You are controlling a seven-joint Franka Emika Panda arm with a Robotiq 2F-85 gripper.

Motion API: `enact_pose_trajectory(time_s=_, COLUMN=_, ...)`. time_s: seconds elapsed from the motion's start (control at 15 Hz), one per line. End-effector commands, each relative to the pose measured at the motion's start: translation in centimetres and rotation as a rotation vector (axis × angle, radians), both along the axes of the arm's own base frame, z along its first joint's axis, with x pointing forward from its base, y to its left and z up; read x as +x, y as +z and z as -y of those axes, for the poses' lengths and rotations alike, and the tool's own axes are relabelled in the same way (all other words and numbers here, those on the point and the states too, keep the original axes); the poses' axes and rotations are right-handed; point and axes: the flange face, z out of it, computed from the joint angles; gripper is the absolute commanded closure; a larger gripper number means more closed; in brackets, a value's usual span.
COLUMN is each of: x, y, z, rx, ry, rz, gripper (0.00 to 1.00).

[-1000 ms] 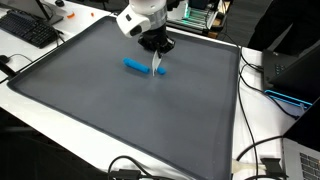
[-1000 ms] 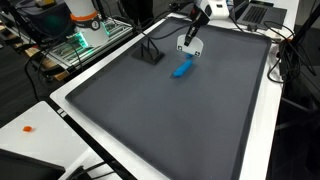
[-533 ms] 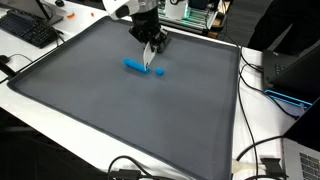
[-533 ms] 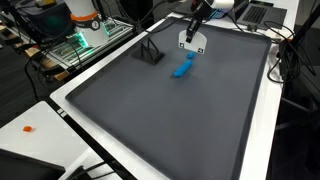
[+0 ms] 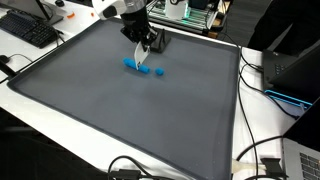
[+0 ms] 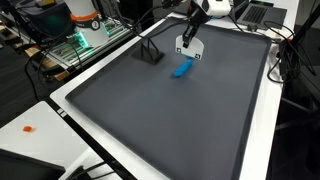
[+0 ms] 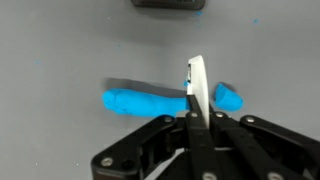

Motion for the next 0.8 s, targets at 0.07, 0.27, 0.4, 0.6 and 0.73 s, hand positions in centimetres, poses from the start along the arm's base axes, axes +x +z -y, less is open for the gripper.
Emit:
enact_pose_trajectory(time_s=0.07, x=-0.1, y=-1.5, z=1.1, rx=0.013, ry=0.016, rz=0.008, gripper=0.99)
enact_pose_trajectory(time_s=0.27, x=0.1, y=-2.4, z=1.2, rx=0.021, ry=0.014, rz=0.010, gripper=0.99)
enact_pose_trajectory(time_s=0.4, x=0.2, y=-3.0, z=1.3, rx=0.026, ry=0.018, rz=0.016, gripper=0.99)
enact_pose_trajectory(time_s=0.6, x=0.3, y=-4.0, z=1.2, rx=0.033, ry=0.027, rz=0.020, gripper=0.99)
enact_pose_trajectory(time_s=0.73, x=0.4, y=-4.6, z=1.1, rx=0.033, ry=0.035, rz=0.020, gripper=0.99)
